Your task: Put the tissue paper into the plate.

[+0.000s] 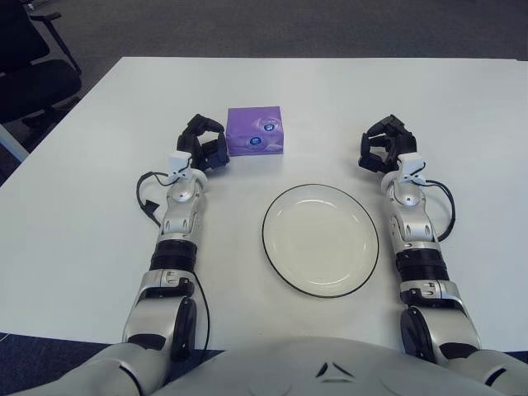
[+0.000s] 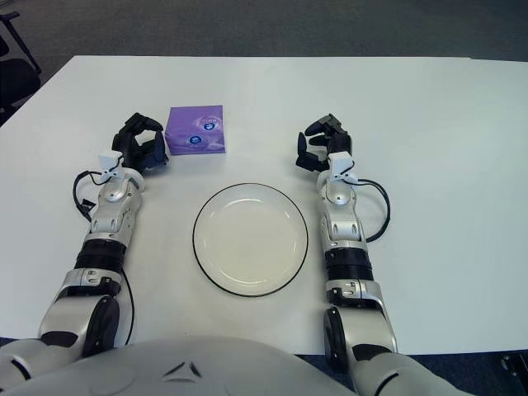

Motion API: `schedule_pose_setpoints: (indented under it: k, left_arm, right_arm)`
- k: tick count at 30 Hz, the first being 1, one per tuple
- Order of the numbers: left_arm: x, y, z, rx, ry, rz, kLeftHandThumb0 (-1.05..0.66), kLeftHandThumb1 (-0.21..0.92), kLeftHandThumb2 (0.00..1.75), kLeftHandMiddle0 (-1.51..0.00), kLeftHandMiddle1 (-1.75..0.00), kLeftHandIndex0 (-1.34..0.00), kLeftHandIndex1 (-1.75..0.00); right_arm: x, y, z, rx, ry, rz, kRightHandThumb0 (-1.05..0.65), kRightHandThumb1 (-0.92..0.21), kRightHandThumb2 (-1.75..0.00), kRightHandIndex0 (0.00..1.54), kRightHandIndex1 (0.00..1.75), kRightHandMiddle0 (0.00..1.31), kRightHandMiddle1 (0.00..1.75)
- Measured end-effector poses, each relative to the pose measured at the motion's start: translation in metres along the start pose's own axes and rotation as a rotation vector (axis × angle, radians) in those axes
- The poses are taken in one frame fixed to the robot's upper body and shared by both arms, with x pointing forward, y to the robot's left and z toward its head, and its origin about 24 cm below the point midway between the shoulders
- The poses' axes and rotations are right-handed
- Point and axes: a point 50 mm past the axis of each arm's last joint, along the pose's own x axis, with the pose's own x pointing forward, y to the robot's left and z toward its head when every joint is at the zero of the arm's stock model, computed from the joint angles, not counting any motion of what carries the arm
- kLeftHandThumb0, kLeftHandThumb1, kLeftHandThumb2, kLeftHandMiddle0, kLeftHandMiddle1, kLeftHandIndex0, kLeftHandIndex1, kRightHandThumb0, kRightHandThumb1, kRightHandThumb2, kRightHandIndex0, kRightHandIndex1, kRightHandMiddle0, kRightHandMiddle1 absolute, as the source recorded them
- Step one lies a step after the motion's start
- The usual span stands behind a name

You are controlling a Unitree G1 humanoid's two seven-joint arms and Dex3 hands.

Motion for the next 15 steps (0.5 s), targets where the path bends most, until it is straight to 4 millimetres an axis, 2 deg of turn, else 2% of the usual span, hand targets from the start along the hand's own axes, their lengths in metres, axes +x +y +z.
schedule_pose_setpoints:
  k: [8,15]
  left_arm:
    - [0.0000,0.0001,0.0006,0.001,-0.005,0.002,-0.47,0.34,1.29,-1.21,-1.75,-0.60,-1.75]
    - [-0.0011,0.0011,0.0067,0.064,-0.066,0.051,-0.46,0.39,1.23,-1.21,-1.75,-0.56,-1.75]
  right_arm:
    - [0.0001,-0.0002,0.0000,-0.001,0.000,0.000,-0.46,-0.38,-1.24,1.18,1.75,0.57,1.75]
    - [0.0001,-0.0003,0.0001,-0.003,-0.001,0.001,-0.46,-0.38,-1.24,1.18,1.75,0.56,1.75]
